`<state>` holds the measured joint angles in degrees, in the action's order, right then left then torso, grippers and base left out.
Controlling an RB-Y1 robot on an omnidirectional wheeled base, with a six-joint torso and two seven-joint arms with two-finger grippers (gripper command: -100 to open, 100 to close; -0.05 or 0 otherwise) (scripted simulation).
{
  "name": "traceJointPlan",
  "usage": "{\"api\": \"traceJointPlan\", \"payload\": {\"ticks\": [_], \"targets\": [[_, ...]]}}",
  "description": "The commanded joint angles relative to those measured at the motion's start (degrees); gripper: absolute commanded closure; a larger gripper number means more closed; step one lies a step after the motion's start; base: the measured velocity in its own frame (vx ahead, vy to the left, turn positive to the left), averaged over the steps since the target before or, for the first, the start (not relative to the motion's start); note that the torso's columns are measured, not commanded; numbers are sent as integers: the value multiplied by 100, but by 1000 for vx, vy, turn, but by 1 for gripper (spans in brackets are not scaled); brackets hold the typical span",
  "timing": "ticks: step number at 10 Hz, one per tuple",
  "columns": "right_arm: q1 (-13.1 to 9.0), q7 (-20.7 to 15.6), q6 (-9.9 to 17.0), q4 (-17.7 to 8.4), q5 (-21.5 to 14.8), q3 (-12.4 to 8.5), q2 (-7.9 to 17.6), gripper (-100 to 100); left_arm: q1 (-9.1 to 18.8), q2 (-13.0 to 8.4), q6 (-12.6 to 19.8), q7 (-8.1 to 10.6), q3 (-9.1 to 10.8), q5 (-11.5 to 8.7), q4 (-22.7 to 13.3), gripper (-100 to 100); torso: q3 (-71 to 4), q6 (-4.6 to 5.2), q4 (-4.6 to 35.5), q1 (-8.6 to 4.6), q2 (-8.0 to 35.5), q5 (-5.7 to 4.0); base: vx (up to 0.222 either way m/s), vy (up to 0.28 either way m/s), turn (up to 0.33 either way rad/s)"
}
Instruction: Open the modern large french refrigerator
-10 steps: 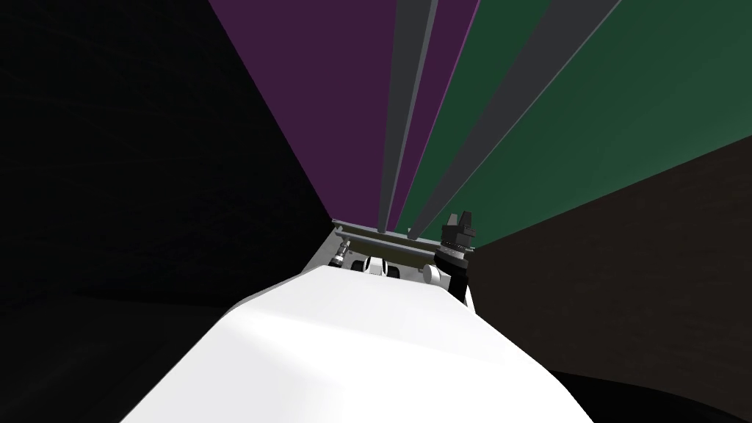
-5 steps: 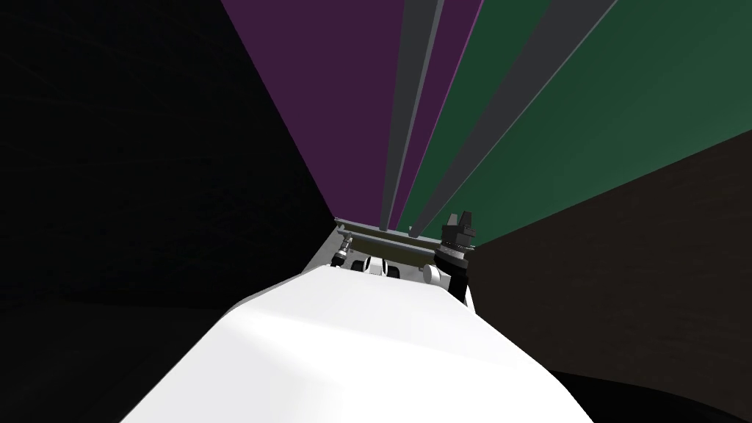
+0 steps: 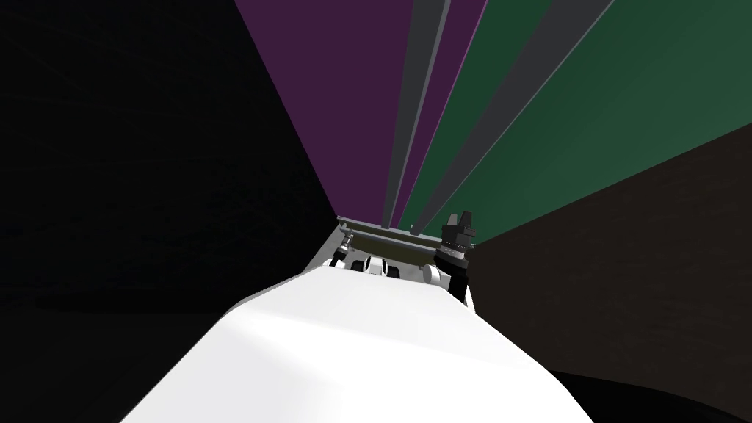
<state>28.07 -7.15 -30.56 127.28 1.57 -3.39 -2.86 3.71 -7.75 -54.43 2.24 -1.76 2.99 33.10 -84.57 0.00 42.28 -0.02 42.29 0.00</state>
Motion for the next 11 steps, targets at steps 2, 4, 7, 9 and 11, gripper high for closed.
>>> {"api": "traceJointPlan", "payload": {"ticks": [2, 4, 7, 9, 11], "targets": [[0, 0, 0, 0, 0, 0, 0, 0, 172, 458, 297, -6, 16, -18, 125, -100, -1, 0, 0, 1, -1, 0, -27, 17, 9], [0, 0, 0, 0, 0, 0, 0, 0, 209, 688, 345, -3, 19, -21, 143, -100, -3, 0, -1, 0, -5, 0, -14, 8, 2], [1, 0, 0, 0, 0, 0, 0, 0, 241, 626, 404, -1, 25, -27, 189, -100, -10, 0, -3, 2, -18, 0, 30, 1, -2], [1, 0, 0, 0, 0, 0, 0, 0, 268, 622, 487, 13, 12, -19, 221, 100, 5, -2, 17, -2, 17, -7, -57, 1, 19], [-2, 0, 0, 0, 0, 1, 0, 0, 304, 617, 530, 27, -2, -10, 262, 100, 43, -5, 25, -2, 75, -8, -193, 21, 20]]}}
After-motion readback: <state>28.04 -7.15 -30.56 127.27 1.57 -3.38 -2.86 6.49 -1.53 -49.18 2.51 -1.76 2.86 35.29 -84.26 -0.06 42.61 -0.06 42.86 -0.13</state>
